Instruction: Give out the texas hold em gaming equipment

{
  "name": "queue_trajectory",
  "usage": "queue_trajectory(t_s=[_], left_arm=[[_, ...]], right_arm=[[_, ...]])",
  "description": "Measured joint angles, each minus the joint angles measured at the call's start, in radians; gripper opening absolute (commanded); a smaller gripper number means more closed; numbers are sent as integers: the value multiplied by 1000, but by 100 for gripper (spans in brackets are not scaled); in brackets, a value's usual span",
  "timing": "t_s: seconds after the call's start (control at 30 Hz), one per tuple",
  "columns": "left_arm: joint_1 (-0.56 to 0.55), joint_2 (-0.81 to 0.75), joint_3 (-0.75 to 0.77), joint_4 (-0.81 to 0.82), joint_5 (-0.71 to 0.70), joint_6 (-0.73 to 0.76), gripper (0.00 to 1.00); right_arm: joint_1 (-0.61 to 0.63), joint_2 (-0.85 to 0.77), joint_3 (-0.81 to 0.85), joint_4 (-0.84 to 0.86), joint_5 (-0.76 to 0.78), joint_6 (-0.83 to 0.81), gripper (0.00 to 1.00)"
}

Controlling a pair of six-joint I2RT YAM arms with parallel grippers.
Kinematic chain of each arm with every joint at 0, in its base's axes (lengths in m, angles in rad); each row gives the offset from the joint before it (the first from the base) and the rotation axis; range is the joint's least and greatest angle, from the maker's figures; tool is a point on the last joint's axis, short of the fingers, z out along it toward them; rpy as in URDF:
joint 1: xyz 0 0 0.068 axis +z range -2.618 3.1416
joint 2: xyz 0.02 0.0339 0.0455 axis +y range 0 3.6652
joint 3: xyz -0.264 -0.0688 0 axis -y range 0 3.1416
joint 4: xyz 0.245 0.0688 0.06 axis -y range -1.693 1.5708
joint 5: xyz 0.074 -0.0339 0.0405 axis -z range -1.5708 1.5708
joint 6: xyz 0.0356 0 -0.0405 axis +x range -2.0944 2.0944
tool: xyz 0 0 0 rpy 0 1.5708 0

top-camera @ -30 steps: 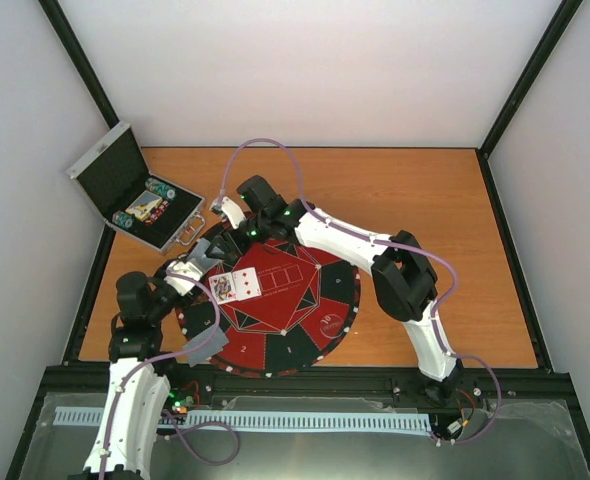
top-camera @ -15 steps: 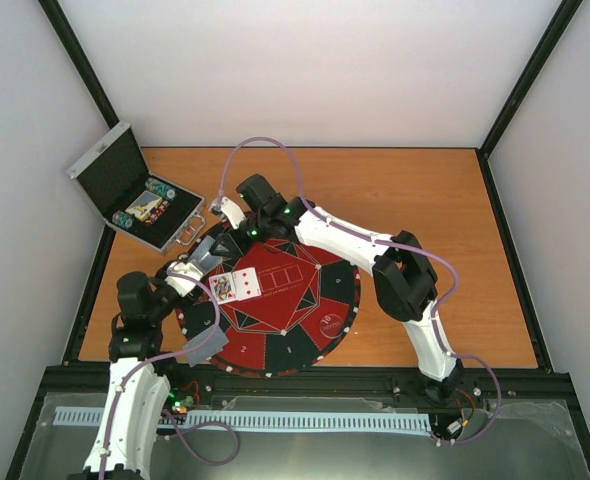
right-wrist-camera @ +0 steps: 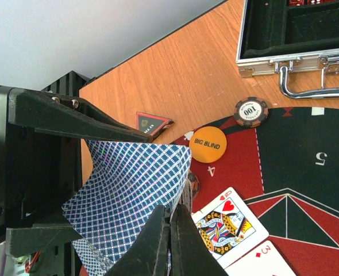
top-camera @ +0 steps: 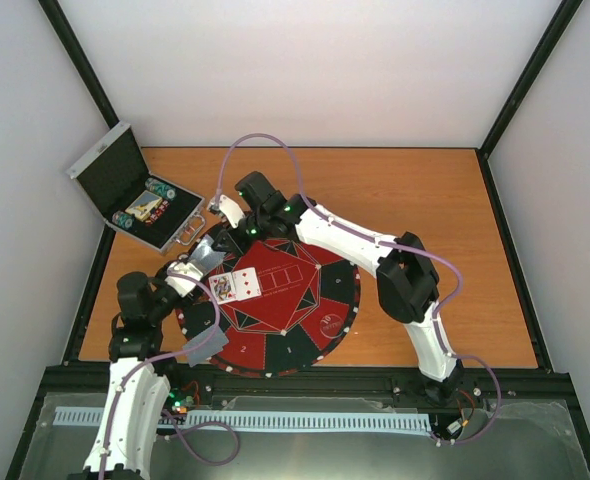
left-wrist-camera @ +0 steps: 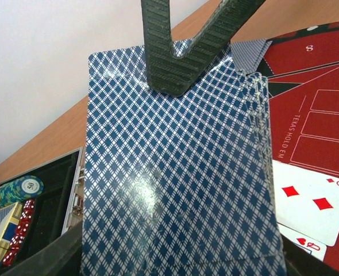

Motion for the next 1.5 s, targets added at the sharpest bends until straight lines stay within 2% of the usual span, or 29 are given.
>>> queue_trajectory(t_s=[0.33,0.7,0.87,1.07,1.27,1.5], left_arm=[[0,0,0,3,1,0,56],[0,0,0,10,3,0,56],[0,-1,0,10,3,0,56],[0,-1,0,10,4,0,56],[0,-2,0,10,4,0,56],[0,-2,0,10,4,0,56]], right_arm=[[0,-32,1,-31,40,-37,3],[-16,-103,-28,6,-20,-35,3],[-37,-153,-87,54,-40,-19,3],[-115,-300,-220,156,-36,10,3],[-175,-426,-309,229,77,-39,3],[-184,-371,-480,278,326,-224,3]])
